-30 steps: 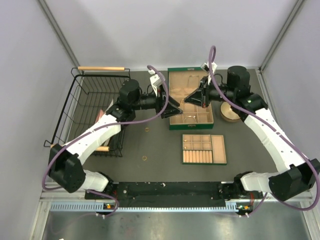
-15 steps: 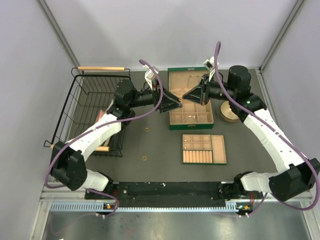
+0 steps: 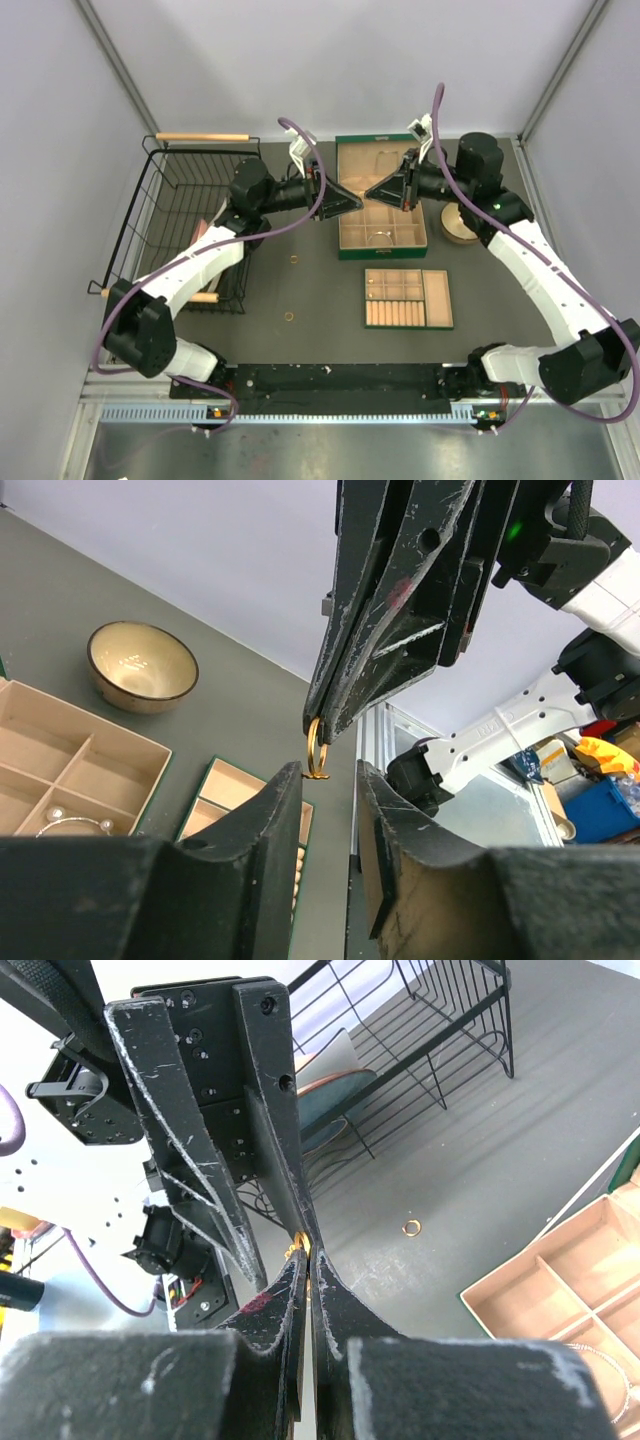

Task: Organize the mixed jewelry

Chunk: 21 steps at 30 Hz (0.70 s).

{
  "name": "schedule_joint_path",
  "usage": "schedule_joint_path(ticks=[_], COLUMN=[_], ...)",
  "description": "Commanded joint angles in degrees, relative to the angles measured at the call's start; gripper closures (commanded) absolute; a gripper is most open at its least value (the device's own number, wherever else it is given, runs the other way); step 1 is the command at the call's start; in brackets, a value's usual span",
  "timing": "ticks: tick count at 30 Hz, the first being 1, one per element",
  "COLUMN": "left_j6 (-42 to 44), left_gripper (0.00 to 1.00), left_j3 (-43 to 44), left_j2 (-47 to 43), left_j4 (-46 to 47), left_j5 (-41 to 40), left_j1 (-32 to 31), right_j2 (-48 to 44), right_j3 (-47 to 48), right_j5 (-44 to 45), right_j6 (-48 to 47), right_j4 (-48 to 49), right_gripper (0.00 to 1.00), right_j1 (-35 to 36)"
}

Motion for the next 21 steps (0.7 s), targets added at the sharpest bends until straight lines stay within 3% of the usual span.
schedule_joint_path(ticks=[1,7,14,18,21], left_j6=[-0.6,-1.3,-1.8,-1.5,0.7], left_gripper=[0.69,0.71,0.84,1.0,1.0], left_j3=[0.6,1.4,1.9,1.7,1.8], left_j2=[0.3,1.4,2.4,2.5,2.0], left_j4=[2.8,2.8,2.6,1.8,0.0], left_j5=[0.4,0.4,0.5,0.2,0.1], left_j1=[0.2,0.2,0.2,0.2,0.2], right_j2=[-1.9,-2.2,-3.4,-3.9,-4.4], right_j3=[-1.1,-2.1,-3.4,-3.7,-3.8], right_j5=[-0.5,-0.5,-0.2,-0.1,0.1], right_j6=[0.8,0.8,0.7,0.4,-0.1], right_j4=[3.1,3.7,4.2,4.2,4.0], right_gripper=[1.0,1.0,1.0,1.0,0.96], right_j1=[-0.1,-0.2,-0.2,-0.2,-0.2])
